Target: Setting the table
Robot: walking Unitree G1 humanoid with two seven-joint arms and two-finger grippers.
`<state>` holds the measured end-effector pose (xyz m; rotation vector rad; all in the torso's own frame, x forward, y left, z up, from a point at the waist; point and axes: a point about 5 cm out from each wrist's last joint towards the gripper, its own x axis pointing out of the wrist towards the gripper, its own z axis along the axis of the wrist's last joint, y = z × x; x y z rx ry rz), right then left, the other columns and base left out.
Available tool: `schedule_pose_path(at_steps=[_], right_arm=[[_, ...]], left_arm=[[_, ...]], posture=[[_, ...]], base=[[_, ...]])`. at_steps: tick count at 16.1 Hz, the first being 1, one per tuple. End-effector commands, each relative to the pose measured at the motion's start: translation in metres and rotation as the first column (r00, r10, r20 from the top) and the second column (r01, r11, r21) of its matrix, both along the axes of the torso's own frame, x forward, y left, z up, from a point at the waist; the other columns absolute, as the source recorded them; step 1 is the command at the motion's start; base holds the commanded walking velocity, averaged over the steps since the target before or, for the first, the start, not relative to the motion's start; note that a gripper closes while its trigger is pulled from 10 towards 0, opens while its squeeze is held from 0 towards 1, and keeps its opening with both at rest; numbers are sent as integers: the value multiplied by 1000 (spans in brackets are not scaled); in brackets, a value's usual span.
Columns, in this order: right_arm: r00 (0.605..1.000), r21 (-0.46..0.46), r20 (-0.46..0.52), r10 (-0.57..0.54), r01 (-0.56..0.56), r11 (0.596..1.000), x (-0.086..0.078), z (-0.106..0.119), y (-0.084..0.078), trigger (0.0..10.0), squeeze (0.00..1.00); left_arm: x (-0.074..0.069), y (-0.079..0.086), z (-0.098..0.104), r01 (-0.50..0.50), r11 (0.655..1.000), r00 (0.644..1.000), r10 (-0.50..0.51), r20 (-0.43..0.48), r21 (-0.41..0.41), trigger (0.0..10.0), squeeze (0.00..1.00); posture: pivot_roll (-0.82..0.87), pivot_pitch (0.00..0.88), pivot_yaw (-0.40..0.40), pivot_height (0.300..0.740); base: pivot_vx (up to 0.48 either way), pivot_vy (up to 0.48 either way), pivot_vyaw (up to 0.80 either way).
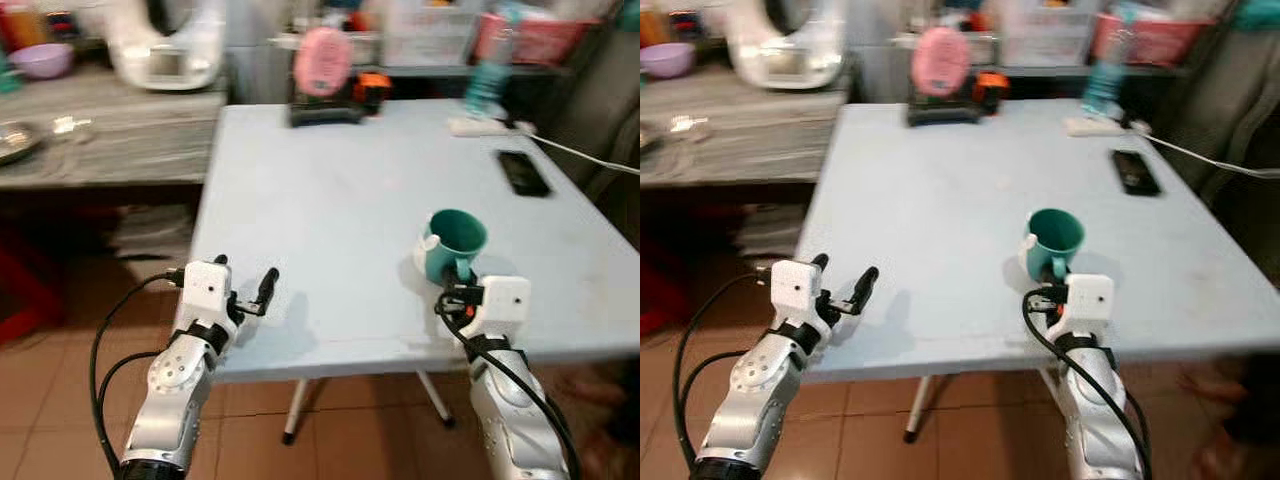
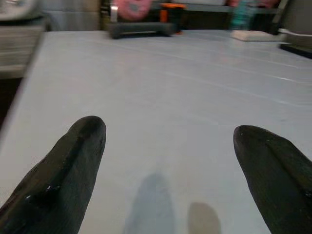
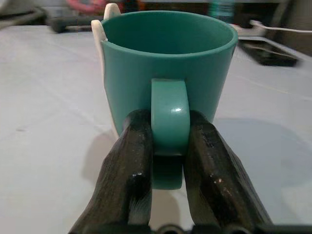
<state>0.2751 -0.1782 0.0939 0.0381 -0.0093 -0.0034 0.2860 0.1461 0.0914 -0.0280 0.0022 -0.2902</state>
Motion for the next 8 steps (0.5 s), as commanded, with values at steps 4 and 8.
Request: schedule_pose_path(at_steps=[4,8], right_arm=[[1000,-7,15,-2,2,1000,-3,9,3,10000,0],[1000,1,14,11,-11,1000,-4,11,9,10000,0]], left_arm=[[1,4,-1,-19,1000,1000,19,3,-1,10000,0],[-1,6,-4,-30,1000,1000,30,1,0,10000,0]], posture=[[3,0,-29,740],[6,0,-33,740]], base=[[0,293,-647],[0,320,0]])
